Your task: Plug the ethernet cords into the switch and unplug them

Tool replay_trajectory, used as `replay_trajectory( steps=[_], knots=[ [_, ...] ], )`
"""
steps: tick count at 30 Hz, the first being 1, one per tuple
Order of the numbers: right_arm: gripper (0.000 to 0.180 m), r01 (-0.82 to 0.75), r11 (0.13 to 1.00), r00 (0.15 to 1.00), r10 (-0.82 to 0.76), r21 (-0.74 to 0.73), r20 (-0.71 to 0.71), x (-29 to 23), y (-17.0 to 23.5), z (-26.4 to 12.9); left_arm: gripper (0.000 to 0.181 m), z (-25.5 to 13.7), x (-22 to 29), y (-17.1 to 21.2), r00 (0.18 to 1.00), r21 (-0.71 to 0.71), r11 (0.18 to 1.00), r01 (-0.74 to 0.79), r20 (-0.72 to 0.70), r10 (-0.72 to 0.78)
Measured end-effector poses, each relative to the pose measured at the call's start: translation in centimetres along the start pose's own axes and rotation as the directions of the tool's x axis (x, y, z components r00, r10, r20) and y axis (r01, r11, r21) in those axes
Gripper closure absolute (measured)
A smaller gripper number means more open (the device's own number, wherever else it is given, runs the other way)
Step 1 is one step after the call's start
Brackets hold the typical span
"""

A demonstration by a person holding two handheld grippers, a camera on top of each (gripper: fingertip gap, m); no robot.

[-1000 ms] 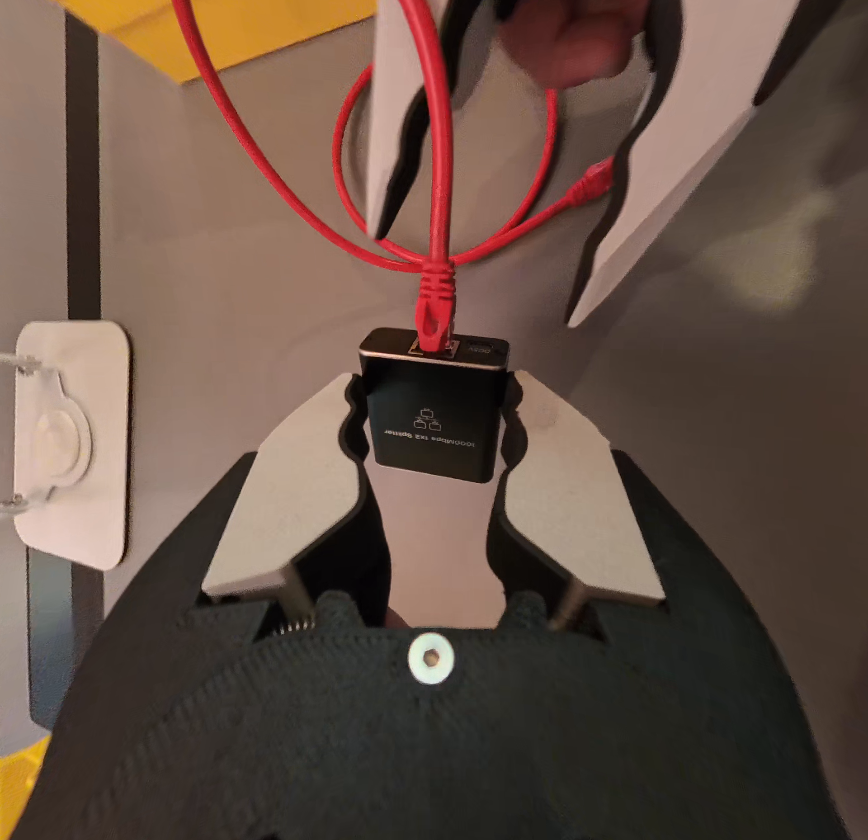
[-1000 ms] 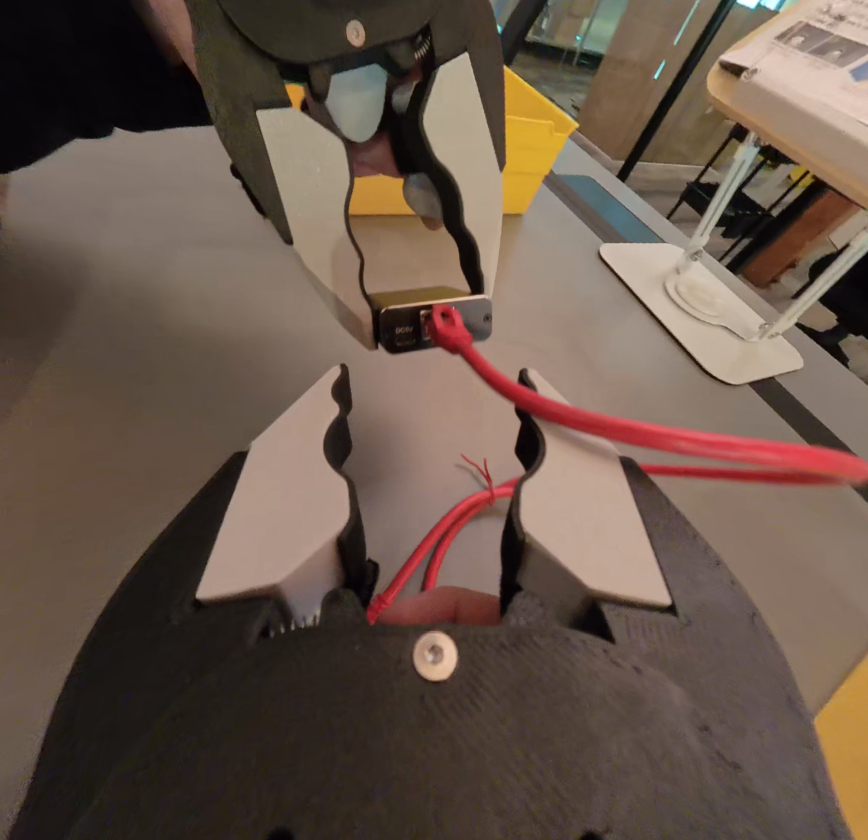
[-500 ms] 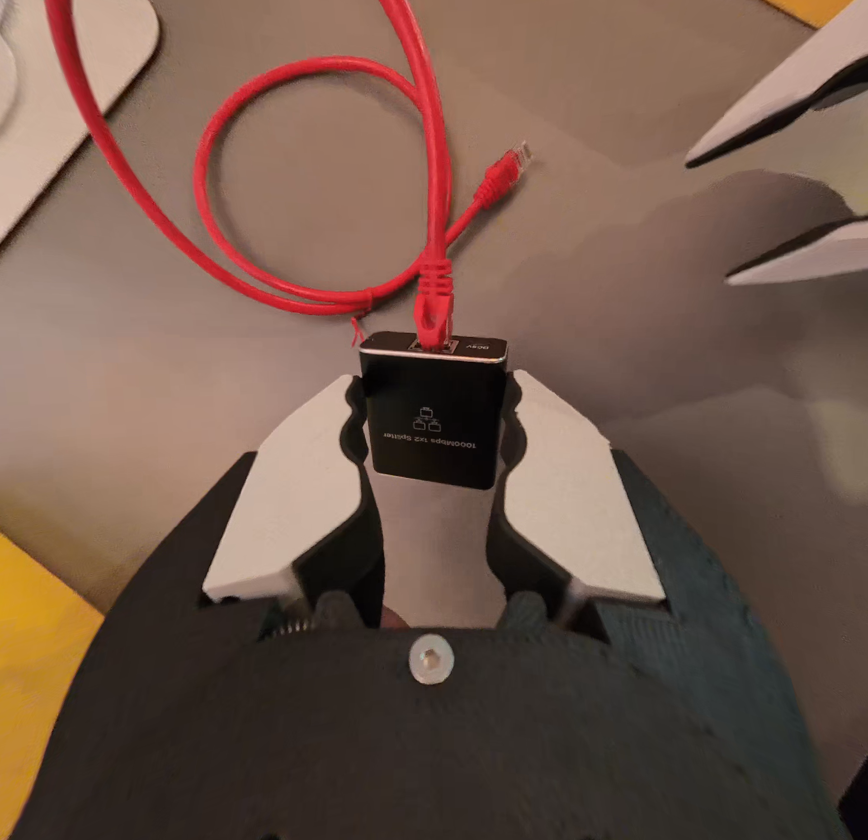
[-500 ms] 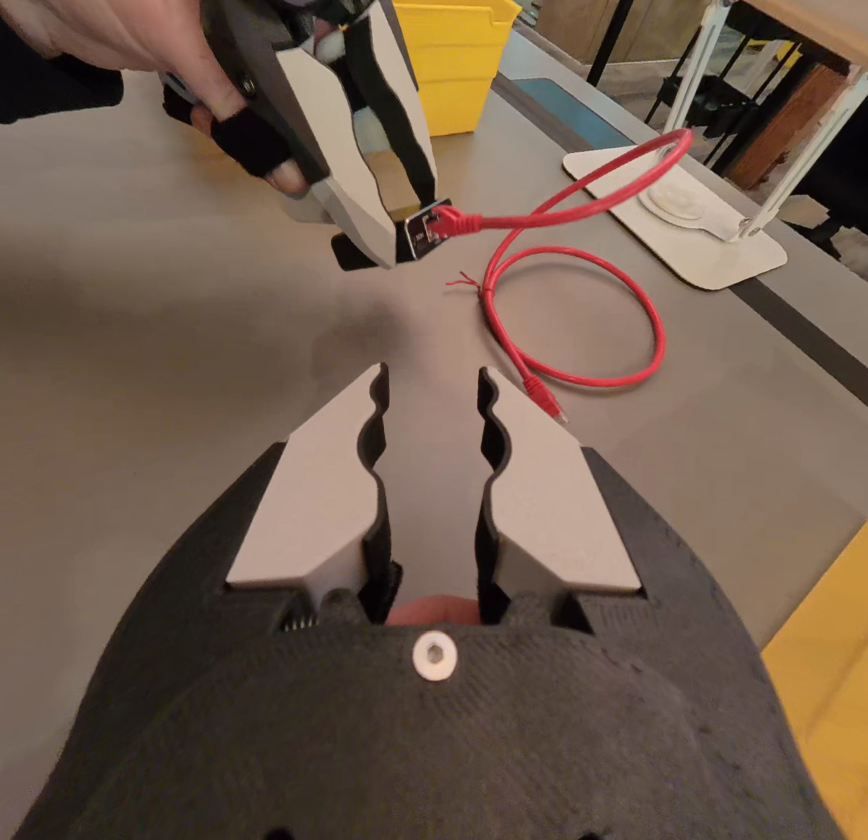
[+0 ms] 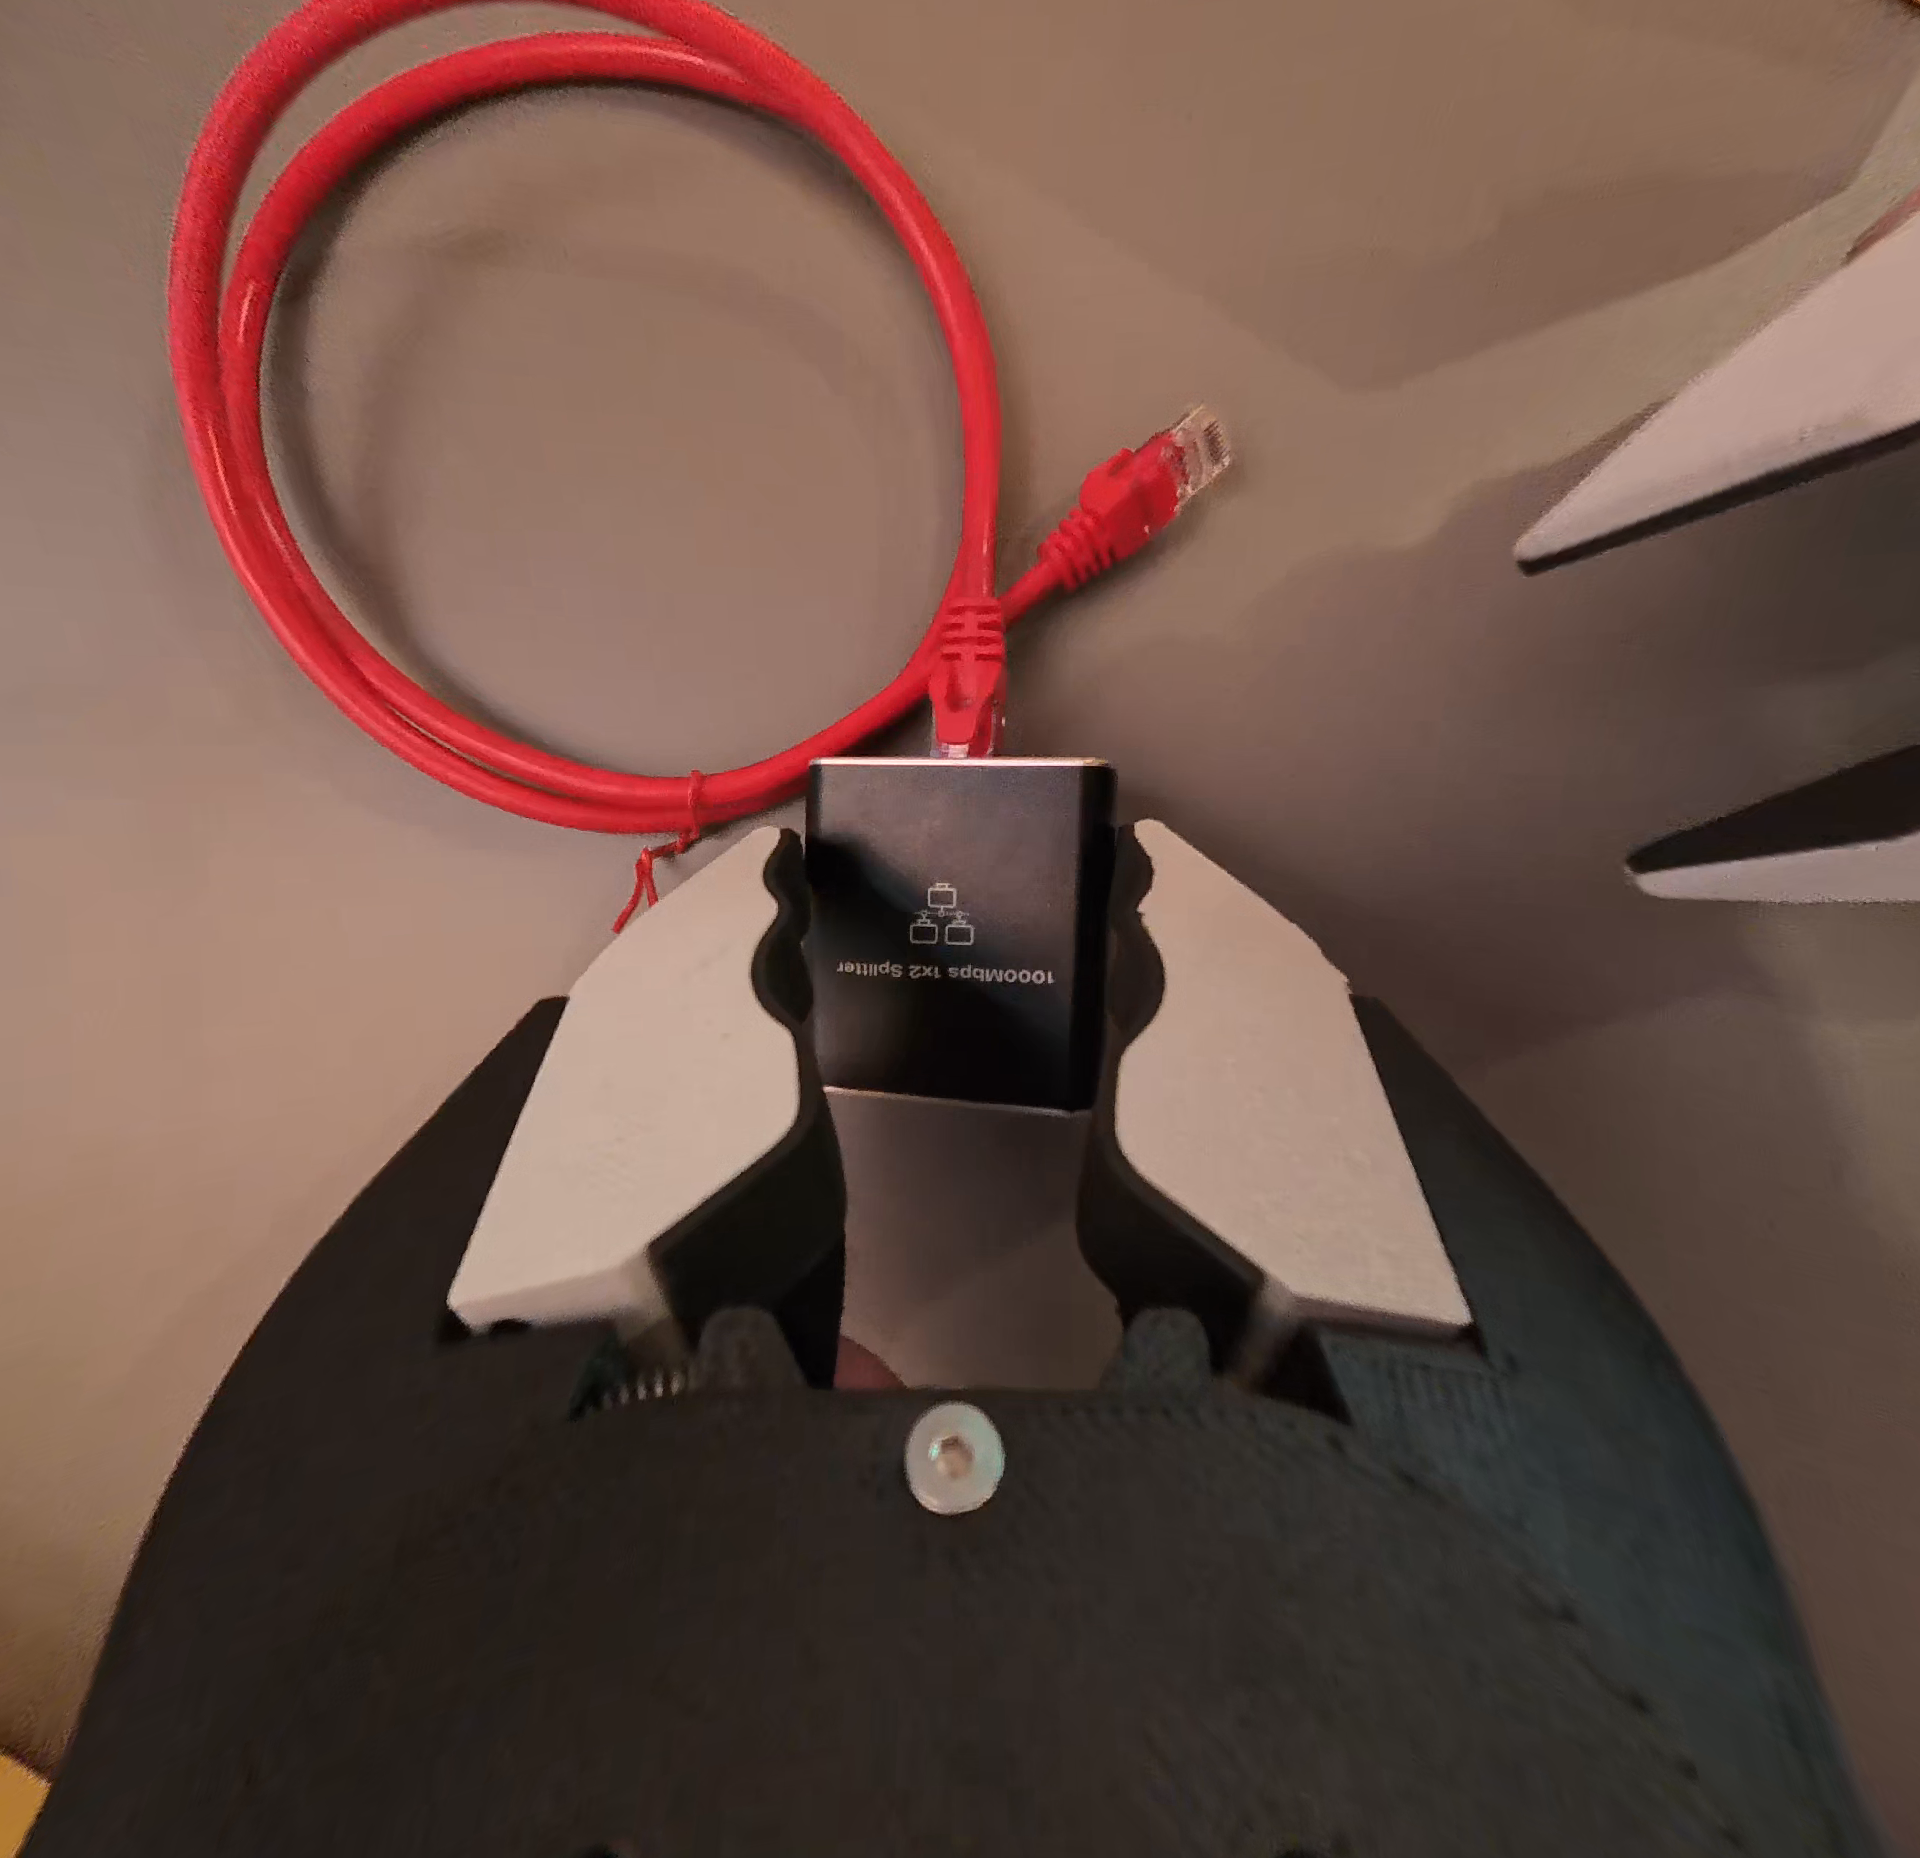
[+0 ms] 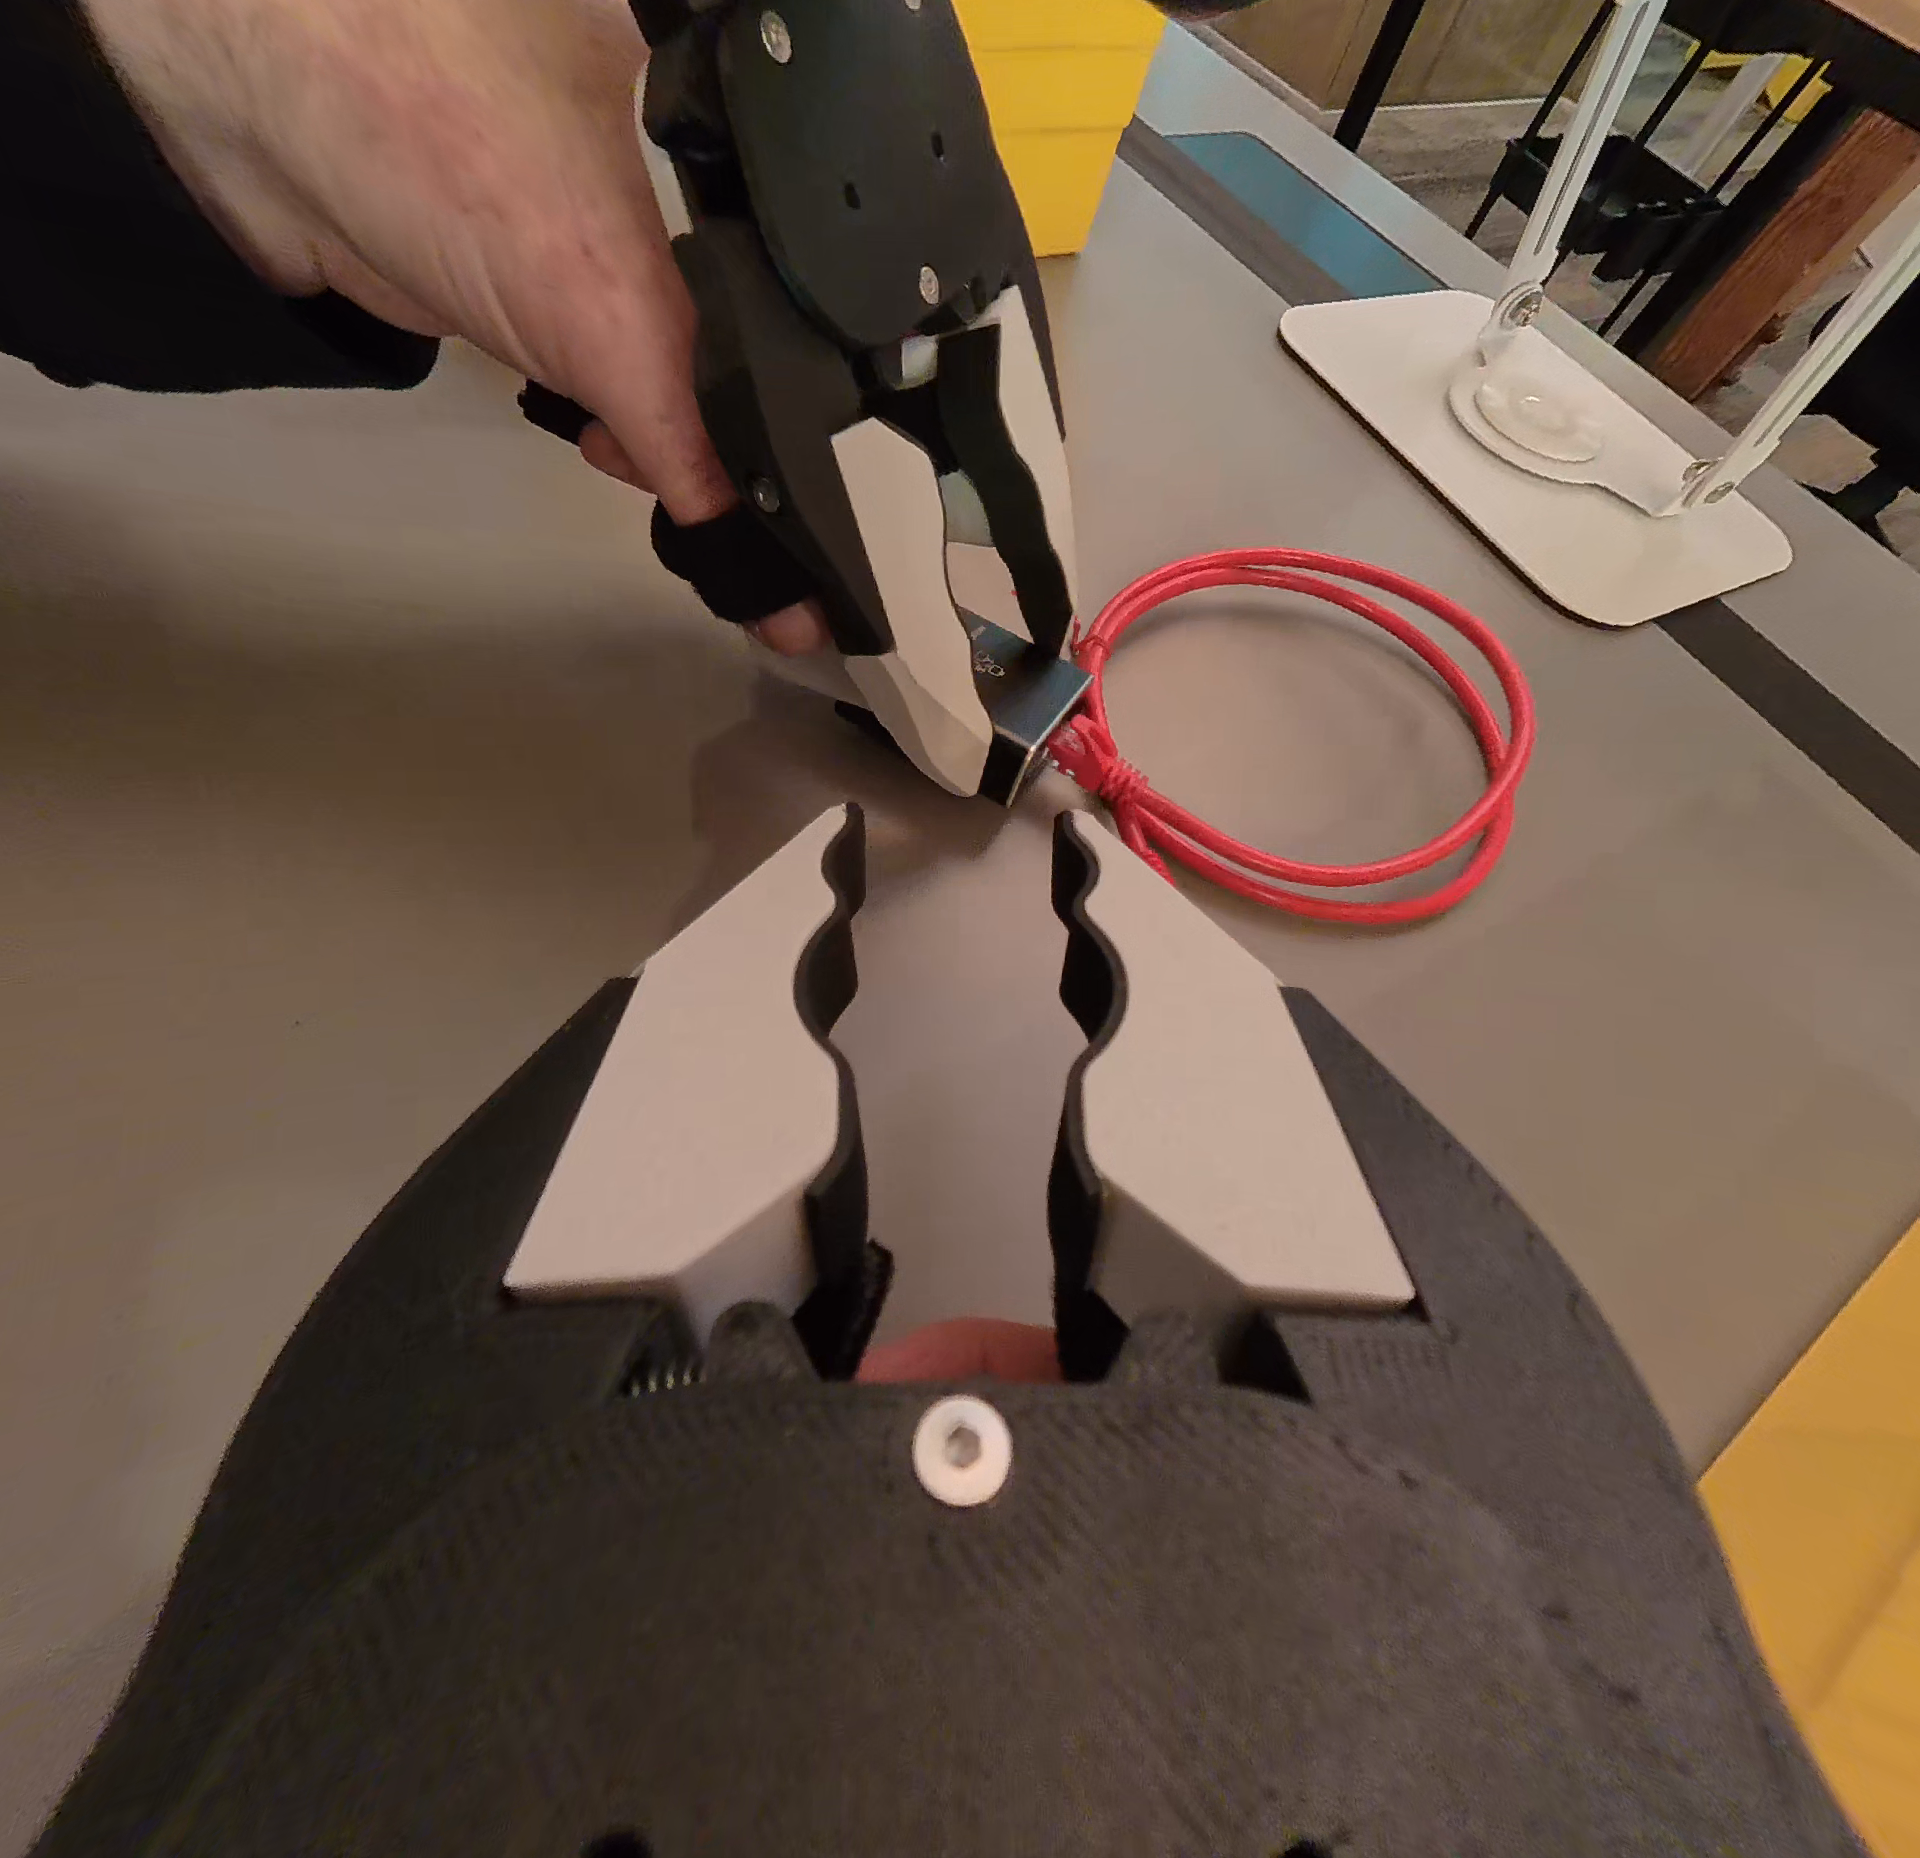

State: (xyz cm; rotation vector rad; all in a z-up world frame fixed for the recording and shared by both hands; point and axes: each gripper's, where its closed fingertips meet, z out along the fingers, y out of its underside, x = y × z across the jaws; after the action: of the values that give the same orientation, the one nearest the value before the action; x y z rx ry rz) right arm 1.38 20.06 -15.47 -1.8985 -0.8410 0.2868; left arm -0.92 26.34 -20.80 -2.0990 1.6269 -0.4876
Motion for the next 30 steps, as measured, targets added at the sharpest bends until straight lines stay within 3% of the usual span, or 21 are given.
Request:
replay_trajectory(
  steps=[5,9,14,19,23,24,26,30],
  knots=[
    [0.146,0.002,1.000,1.000,-0.002,0.006,0.002,0.1,0.0,-0.1,0.118,-1.5,0.1,-0.7,0.997,0.033,0.996,-0.077,0.011,0.077],
    [0.145,-0.010,1.000,1.000,0.010,0.010,0.007,0.1,0.0,0.0,0.116,-4.7,-1.7,-2.1,0.968,0.132,0.960,-0.247,0.072,0.239],
    [0.146,0.000,1.000,1.000,0.000,-0.001,0.016,-0.4,0.1,0.4,0.121,-4.6,-4.9,-0.7,0.843,-0.055,0.846,-0.530,0.074,0.533],
    [0.145,-0.006,1.000,1.000,0.006,0.000,0.014,-0.2,0.2,0.3,0.140,-2.2,-6.2,0.7,0.719,-0.214,0.699,-0.683,-0.029,0.694],
    [0.145,-0.012,1.000,1.000,0.013,-0.006,0.014,0.1,0.5,0.3,0.151,0.0,-6.2,1.7,0.676,-0.246,0.639,-0.729,-0.108,0.729],
    [0.145,-0.012,1.000,1.000,0.012,-0.008,0.017,0.0,0.6,0.3,0.150,0.2,-5.9,1.3,0.680,-0.216,0.651,-0.728,-0.105,0.726],
    [0.146,-0.008,1.000,1.000,0.008,-0.013,0.024,-0.1,0.7,0.4,0.164,0.4,-5.8,1.4,0.717,-0.222,0.686,-0.693,-0.116,0.687],
    [0.146,0.000,1.000,0.999,0.000,-0.019,0.034,-0.4,0.8,0.6,0.169,0.5,-5.8,1.5,0.845,-0.253,0.809,-0.531,-0.091,0.527]
  ],
)
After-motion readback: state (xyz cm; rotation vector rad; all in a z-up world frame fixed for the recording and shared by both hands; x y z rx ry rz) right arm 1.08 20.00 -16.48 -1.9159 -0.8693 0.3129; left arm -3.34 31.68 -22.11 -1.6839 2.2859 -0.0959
